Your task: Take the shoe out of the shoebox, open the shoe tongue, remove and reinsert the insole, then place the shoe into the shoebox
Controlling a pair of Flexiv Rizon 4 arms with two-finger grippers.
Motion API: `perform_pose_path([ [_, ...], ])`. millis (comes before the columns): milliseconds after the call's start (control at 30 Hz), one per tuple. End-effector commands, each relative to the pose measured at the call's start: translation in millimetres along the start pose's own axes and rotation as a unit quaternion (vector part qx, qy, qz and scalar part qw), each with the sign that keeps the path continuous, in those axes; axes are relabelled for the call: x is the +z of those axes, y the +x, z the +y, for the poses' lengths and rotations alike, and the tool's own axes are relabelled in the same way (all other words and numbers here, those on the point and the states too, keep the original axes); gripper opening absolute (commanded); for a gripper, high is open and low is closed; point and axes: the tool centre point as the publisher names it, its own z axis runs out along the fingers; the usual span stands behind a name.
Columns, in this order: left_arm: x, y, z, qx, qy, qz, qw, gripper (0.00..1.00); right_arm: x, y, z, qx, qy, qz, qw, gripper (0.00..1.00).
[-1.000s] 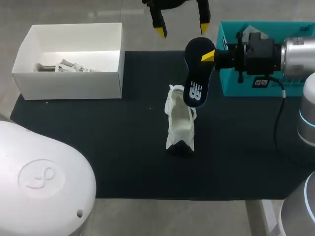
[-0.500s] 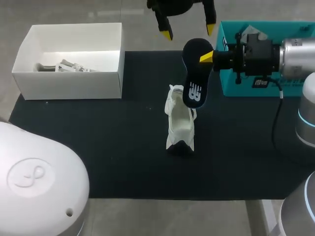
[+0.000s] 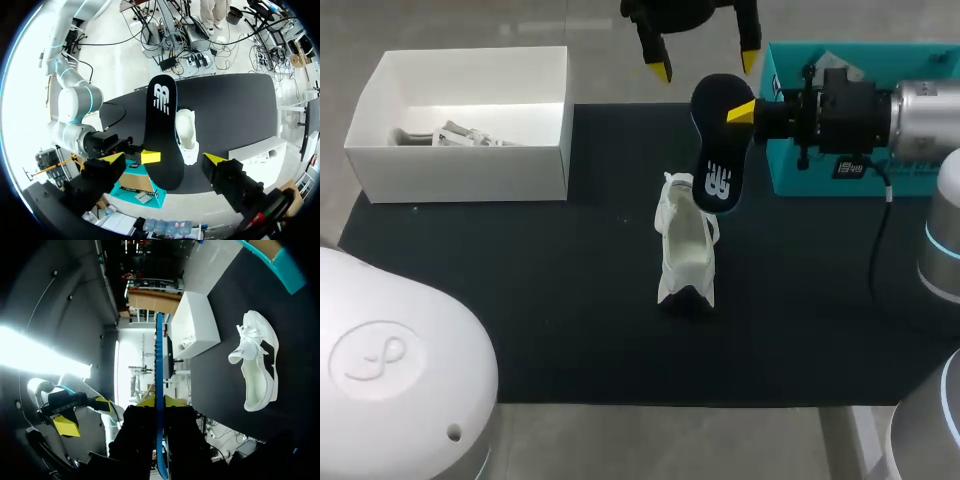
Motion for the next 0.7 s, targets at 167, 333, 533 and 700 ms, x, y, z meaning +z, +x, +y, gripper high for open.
perform_pose_path([
  [167,3.9,-2.1,-3.7,0.003,0.015,0.017,1.000,1.00,-2.5,-6.5,-4.5,0.000,-0.002,0.026,1.000,0.00],
  [333,5.2,-5.8,-6.7,0.006,0.010,0.019,1.000,1.00,-1.6,-8.4,-6.5,0.000,-0.002,0.024,1.000,0.00],
  [533,6.7,-10.3,-7.9,0.006,0.012,0.010,1.000,1.00,-1.1,-8.5,-7.5,0.000,-0.002,0.024,1.000,0.00],
  [700,10.5,-11.3,-6.6,-0.015,0.022,-0.105,0.994,1.00,-2.3,-8.2,-8.1,-0.001,-0.004,0.020,1.000,0.00],
])
